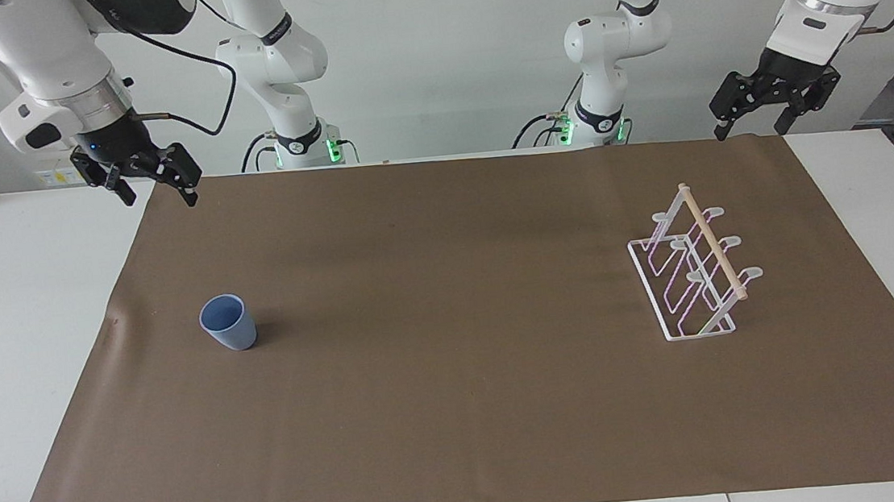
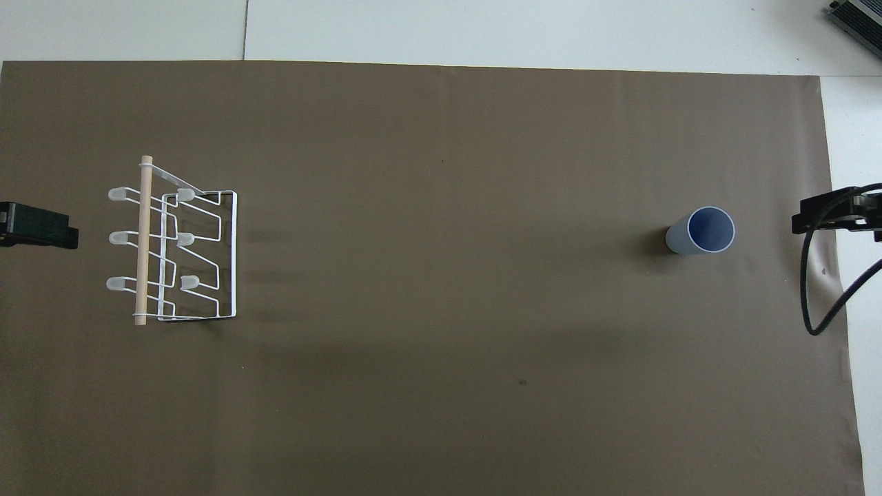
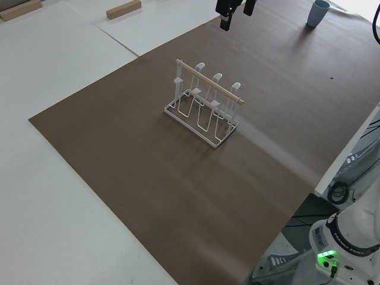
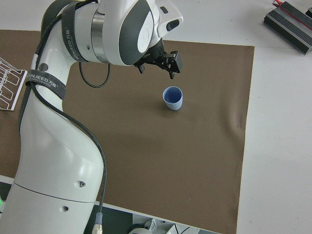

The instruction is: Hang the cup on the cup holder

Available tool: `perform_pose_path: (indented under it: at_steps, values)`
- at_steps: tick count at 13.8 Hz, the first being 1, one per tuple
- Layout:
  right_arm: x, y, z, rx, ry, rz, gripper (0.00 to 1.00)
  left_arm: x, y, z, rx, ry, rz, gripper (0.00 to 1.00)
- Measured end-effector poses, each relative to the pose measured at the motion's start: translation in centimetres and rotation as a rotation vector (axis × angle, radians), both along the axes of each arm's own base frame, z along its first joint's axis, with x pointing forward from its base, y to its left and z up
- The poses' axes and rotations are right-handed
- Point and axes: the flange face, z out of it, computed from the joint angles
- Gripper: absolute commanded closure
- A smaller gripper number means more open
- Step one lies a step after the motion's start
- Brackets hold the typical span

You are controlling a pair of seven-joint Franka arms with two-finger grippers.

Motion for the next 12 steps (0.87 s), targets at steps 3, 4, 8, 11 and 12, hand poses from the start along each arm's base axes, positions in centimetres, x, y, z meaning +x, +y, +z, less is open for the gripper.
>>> perform_pose_path:
  at_steps: [3, 4, 8, 11, 12]
  values:
    - [-0.2, -0.7, 0.0, 0.008, -0.001, -0.014, 0.00, 0.0, 0.0, -0.1, 0.000, 0.003, 0.000, 0.00]
    - [-0.3, -0.9, 0.0, 0.014, -0.002, -0.020, 0.00, 0.0, 0.0, -0.1, 0.000, 0.004, 0.000, 0.00]
    - [-0.2, -1.1, -0.4, 0.017, -0.016, 0.015, 0.00, 0.0, 0.0, -0.1, 0.000, 0.006, 0.000, 0.00]
    - [-0.5, -0.9, -3.3, 0.013, -0.052, 0.100, 0.00, 0.0, 0.0, -0.1, 0.000, 0.006, 0.000, 0.00]
    - [-0.6, -0.9, -4.7, 0.011, -0.068, 0.118, 0.00, 0.0, 0.0, -0.1, 0.000, 0.006, 0.000, 0.00]
